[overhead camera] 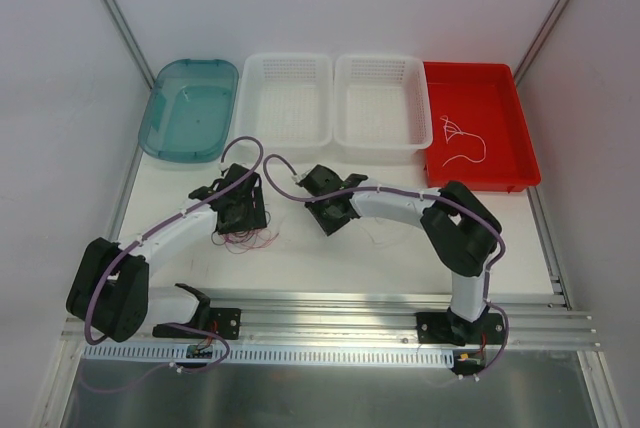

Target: Untangle the cables

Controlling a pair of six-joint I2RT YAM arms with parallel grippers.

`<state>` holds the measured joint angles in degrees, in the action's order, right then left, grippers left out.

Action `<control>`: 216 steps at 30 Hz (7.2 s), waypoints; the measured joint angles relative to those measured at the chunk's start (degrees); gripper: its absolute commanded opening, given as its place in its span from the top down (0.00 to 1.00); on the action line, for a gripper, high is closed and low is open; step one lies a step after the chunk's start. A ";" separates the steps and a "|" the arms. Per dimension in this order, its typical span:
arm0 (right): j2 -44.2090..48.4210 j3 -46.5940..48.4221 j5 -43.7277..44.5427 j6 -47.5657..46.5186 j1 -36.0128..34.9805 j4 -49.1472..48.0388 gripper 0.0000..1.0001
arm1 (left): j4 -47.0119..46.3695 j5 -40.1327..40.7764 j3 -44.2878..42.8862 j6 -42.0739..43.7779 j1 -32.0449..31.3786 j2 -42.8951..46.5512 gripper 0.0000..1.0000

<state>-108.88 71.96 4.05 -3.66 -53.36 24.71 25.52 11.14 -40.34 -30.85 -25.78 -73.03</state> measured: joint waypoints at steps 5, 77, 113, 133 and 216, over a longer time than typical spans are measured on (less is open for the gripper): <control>-0.28 0.48 2.84 -0.07 -0.79 0.63 0.99 | 0.00 -0.09 0.00 -0.07 0.00 0.04 0.31; 18.82 39.91 7.41 -14.71 49.55 0.59 0.99 | 0.33 6.49 2.16 18.95 0.00 31.89 0.01; 47.71 -4.68 -11.63 5.01 47.04 5.66 0.00 | -0.26 5.88 2.05 15.28 0.02 20.94 0.01; 70.73 -29.20 -14.56 10.54 30.23 5.22 0.00 | -1.55 -3.21 -11.28 -4.20 -12.11 -8.83 0.01; 5.03 -9.38 -14.80 22.32 3.21 -23.87 0.70 | -0.35 -5.27 -15.58 -2.95 -20.63 9.68 1.00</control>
<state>-103.85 62.59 -10.74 18.65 -50.15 0.84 25.17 5.87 -55.92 -33.80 -46.41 -63.35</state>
